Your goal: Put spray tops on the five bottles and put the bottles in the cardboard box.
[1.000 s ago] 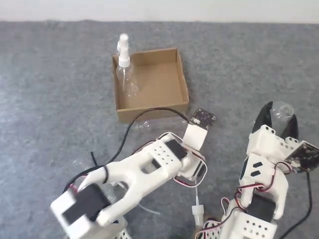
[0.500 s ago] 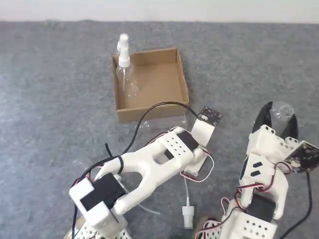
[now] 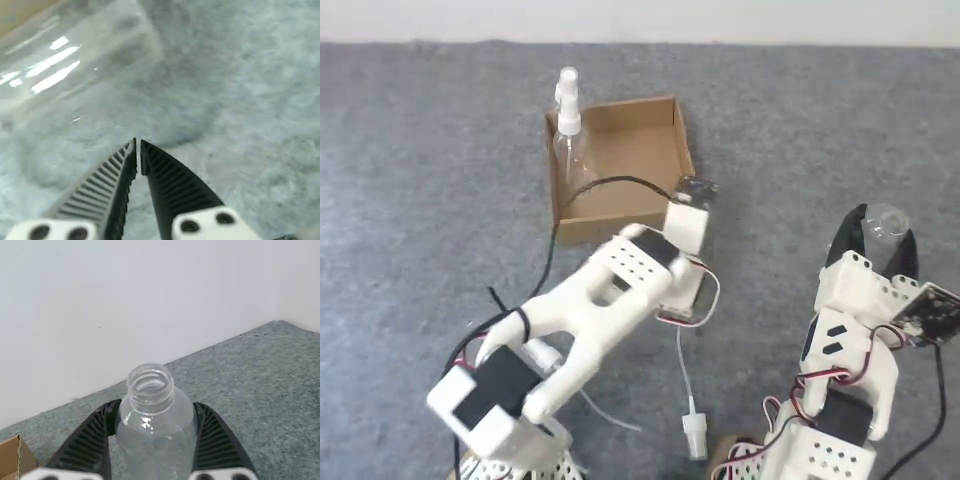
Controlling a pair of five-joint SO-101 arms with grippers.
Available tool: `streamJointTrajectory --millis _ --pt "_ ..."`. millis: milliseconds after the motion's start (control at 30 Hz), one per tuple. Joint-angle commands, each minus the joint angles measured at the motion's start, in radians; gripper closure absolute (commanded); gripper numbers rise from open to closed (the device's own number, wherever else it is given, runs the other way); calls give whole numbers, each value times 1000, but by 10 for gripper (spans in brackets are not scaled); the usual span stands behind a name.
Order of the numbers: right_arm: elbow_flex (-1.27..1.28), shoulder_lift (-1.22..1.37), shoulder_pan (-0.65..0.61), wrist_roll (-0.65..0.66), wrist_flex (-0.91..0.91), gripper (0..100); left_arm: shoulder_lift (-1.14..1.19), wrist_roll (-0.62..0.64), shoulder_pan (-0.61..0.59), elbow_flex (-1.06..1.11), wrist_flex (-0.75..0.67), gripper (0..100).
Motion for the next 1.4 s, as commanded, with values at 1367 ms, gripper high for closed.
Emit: streamJointTrajectory --millis 1367 --pt "-54 -22 -28 -5 -28 985 -313 60 89 272 -117 806"
